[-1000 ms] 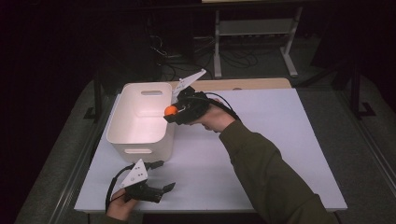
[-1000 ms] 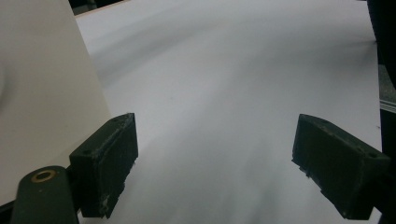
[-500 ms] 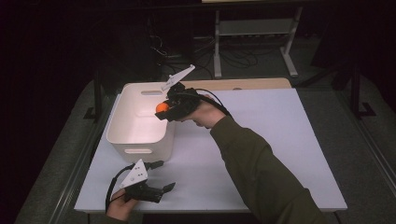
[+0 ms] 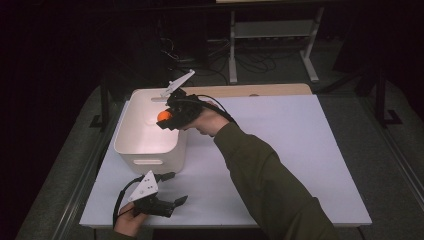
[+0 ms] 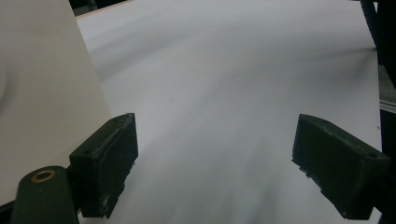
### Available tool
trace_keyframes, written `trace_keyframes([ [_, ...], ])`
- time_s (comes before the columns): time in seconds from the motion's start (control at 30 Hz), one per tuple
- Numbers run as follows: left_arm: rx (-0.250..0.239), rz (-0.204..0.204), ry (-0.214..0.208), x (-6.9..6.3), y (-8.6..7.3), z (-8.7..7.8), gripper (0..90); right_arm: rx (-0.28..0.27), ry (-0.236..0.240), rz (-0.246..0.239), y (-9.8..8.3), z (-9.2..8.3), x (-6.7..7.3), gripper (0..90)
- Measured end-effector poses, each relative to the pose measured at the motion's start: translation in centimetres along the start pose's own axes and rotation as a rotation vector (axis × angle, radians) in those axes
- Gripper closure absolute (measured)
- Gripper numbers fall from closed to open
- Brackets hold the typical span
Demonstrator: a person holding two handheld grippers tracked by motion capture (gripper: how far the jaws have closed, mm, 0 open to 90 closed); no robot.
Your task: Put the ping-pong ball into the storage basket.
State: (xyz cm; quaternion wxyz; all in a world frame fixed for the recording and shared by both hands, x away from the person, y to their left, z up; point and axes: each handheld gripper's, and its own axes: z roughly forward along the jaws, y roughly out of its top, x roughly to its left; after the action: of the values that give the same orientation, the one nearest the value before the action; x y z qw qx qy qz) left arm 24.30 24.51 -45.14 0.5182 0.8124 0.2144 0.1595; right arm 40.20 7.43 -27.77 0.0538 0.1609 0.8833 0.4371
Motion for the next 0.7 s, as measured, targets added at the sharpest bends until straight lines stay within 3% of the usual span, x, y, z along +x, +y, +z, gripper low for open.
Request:
trace_keyframes([
  [0.7,-0.007,-0.001,0.000,0.0,0.0,0.0,14.1,0.054,0.023,-0.015,0.9,3.6,0.9,49.7],
])
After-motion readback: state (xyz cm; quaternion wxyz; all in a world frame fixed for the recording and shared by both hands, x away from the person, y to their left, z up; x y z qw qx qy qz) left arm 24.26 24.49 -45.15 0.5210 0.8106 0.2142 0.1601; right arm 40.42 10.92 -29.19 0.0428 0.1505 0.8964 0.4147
